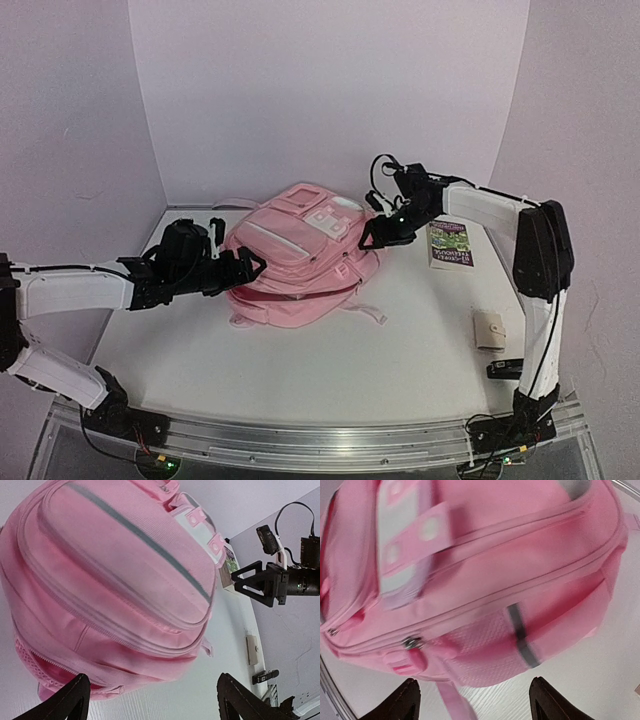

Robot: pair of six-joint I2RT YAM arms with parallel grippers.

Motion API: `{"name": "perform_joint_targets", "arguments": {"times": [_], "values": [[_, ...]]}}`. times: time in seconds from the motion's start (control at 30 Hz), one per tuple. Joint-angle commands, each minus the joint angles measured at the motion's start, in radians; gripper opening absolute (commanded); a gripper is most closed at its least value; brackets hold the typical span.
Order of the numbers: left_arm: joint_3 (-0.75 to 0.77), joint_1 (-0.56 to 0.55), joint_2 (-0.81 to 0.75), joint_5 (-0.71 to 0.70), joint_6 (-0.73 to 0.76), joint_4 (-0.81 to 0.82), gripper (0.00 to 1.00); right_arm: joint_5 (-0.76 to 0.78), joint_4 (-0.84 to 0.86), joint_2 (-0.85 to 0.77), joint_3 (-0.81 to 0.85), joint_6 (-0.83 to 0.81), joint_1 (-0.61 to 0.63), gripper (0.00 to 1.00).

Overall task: Pack the student bag
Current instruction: Adjust the student bag at the center of the board.

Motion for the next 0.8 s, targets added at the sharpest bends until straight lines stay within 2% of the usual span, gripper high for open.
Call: {"name": "perform_joint_targets", "arguments": {"times": [0.0,0.17,0.4,0.5,0.57,0.67,0.77], "values": [[-0.101,-0.009,-0.012,-0.014,-0.127,0.047,0.90,0.028,0.030,0.098,0.160,0.012,-0.031,0.77],[-0.133,-0.014,0.010,-0.058,-0.180,0.079,0.90,0.054,0.040,0.198,0.217,0.081,-0.069,0.73],[-0.116,-0.016,0.144,-0.046,-0.209,0.130,0.89,0.108,0.071,0.272,0.238,0.108,-0.085,0.80],[-0.106,-0.016,0.200,-0.046,-0.218,0.159,0.88,0.074,0.071,0.297,0.250,0.122,-0.085,0.76],[-0.105,-0.008,0.230,-0.045,-0.227,0.180,0.85,0.045,0.072,0.306,0.245,0.134,-0.085,0.67],[-0.095,0.018,0.265,-0.035,-0.223,0.201,0.80,0.023,0.071,0.273,0.185,0.128,-0.086,0.44],[-0.078,0.056,0.307,-0.011,-0.210,0.225,0.72,0.016,0.075,0.205,0.092,0.108,-0.086,0.26]]}}
